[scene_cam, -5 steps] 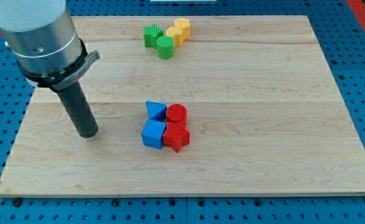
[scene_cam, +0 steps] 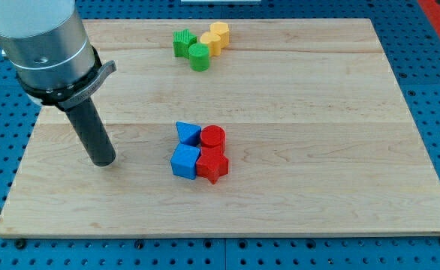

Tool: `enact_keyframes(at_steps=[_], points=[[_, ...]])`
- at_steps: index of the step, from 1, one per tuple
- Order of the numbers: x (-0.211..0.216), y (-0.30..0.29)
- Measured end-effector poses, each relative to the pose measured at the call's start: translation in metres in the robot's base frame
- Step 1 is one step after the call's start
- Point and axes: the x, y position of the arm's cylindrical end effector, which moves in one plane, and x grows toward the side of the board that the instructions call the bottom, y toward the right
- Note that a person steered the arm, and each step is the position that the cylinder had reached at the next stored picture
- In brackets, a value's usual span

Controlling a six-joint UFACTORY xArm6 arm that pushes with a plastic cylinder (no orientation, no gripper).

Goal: Point your arm to the blue cube

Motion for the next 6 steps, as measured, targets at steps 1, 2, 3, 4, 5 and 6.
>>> enact_keyframes(at_steps=[1,2,3,4,5,6], points=[[-0.001,-0.002],[0.002,0.000],[0.018,0.011],[0.068,0.054],[0.062,0.102],[0.038,0.113]])
